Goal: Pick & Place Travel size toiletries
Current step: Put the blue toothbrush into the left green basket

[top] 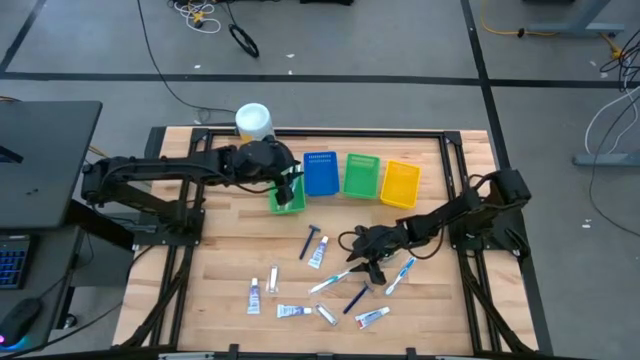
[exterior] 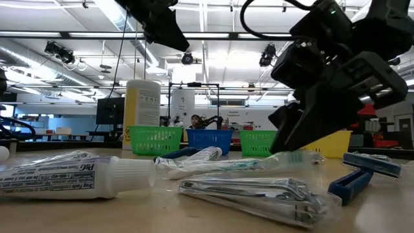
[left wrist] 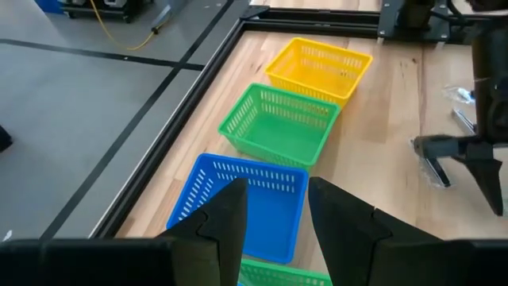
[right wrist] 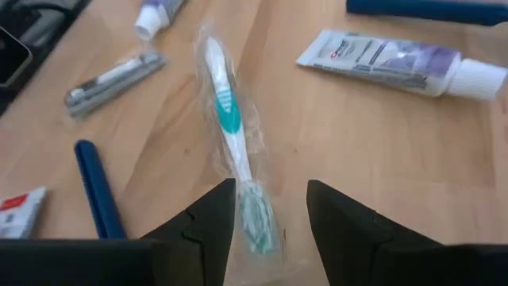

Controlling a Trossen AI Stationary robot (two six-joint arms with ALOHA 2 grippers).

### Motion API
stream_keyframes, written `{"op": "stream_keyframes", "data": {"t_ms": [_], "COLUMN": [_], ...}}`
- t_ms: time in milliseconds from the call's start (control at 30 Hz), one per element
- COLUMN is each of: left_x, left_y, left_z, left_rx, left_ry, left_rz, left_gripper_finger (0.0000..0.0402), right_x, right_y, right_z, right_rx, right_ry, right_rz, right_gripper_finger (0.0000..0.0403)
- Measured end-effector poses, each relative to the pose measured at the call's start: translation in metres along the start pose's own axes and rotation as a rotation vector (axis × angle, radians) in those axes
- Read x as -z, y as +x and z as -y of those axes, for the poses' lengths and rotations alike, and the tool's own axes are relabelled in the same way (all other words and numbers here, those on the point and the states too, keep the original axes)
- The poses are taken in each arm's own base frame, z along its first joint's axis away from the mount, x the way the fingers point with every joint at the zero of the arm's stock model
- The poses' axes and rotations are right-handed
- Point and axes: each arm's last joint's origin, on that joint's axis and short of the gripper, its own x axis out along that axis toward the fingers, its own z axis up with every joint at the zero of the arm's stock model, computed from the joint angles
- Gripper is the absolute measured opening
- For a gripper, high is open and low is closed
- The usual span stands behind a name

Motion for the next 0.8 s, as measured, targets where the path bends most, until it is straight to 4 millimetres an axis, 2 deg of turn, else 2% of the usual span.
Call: {"op": "stream_keyframes", "data": {"t_ms": [333,800], "left_x": [0.002,0.003], "left_y": [0.0,0.0], "left_z": [0.0,0.0], "left_rx": [-0.007,-0.007], "left_ry": [0.005,0.007], "left_rz": [-0.018,-0.027], "left_gripper_finger": [0.0143,0.0143], "right_x": [0.004,0.001], "right_y": [0.004,0.007], "right_z": [-0.007,-0.018], "right_rx": [-0.036,0.035], "right_ry": [-0.046,-0.148], "right_rz": [-0.026,-0.068], "right_gripper_finger": [0.0167,0.0151]}}
